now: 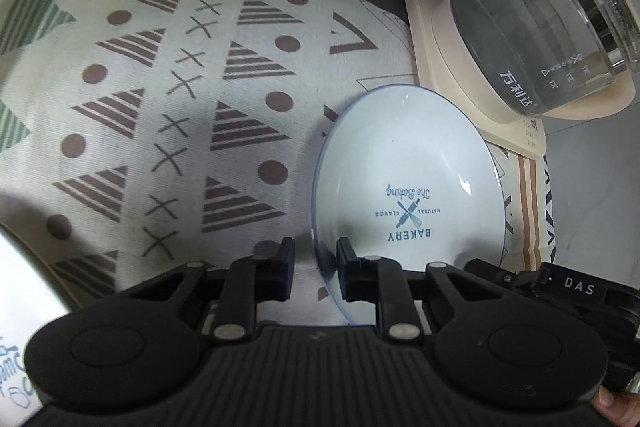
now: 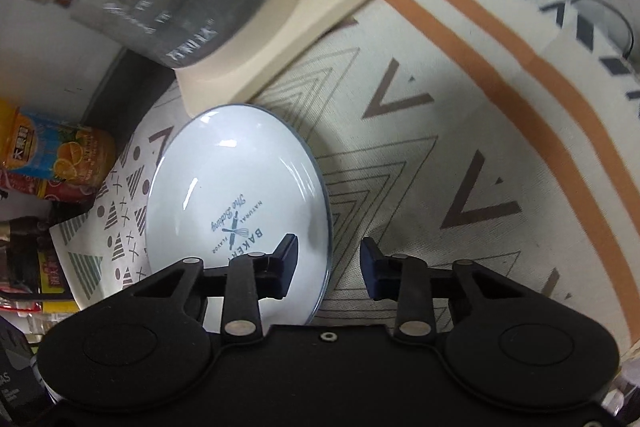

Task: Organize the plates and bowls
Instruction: 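Close both grippers on the 'BAKERY' plate rim and lift it, then carry the 'BAKERY' plate over the plate stack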

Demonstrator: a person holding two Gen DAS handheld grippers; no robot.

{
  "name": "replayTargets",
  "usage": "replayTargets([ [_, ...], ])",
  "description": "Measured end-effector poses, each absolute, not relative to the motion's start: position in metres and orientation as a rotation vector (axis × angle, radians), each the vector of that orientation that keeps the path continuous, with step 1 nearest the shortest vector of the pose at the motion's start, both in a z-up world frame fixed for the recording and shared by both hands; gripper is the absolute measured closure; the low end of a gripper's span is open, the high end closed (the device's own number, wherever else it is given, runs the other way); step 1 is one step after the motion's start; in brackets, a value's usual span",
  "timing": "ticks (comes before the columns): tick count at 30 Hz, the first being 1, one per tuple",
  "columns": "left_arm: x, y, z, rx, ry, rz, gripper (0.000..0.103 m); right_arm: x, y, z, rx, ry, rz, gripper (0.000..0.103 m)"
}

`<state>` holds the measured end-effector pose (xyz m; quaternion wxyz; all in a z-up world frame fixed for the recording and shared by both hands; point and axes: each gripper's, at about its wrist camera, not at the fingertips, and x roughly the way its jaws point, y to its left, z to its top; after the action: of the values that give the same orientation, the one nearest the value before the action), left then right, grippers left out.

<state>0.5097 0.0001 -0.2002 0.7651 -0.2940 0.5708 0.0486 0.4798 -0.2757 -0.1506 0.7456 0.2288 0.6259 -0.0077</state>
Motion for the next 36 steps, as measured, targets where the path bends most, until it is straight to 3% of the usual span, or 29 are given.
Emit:
replayTargets([
  [10, 0.514, -0.001, -0.205, -0.672, 1.232, 0.087, 0.091, 0.49, -0.274, -0.166, 0.581, 1.414, 0.036, 0.075],
  [19, 0.508, 0.005, -0.178, -0.624, 1.142, 0.073, 0.092, 0.483, -0.274, -0.143, 0.561, 1.278, 0.121, 0.093],
  [36, 0.457, 0.046, -0.127, -0.64, 0.979, 0.146, 0.092, 0.469, -0.219, -0.094, 0.464, 1.156, 0.226, 0.093],
])
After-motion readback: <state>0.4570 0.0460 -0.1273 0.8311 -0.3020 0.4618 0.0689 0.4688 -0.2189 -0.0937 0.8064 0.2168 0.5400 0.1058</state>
